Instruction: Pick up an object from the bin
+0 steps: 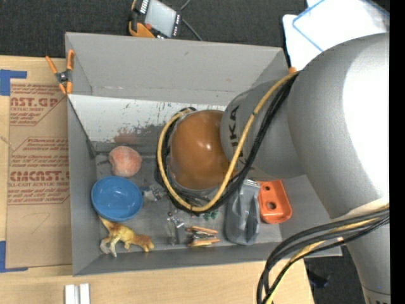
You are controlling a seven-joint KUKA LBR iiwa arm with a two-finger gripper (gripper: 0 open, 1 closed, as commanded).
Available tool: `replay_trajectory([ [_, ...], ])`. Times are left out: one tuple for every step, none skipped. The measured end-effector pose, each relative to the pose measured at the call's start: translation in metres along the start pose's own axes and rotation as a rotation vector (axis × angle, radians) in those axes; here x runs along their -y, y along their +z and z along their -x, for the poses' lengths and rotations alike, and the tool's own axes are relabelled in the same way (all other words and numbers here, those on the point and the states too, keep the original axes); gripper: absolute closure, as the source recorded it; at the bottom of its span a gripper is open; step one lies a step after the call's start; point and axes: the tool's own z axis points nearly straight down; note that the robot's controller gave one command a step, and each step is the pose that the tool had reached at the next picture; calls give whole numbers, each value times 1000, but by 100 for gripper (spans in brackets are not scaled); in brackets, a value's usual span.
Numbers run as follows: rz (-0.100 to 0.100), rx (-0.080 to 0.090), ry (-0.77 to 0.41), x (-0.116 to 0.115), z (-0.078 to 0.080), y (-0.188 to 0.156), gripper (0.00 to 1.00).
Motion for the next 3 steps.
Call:
replay_trajectory([
  [2, 3, -145, 100, -66, -11, 0],
  [5, -7, -130, 128, -59, -6, 0],
  [6, -4, -327, 129, -76, -39, 0],
])
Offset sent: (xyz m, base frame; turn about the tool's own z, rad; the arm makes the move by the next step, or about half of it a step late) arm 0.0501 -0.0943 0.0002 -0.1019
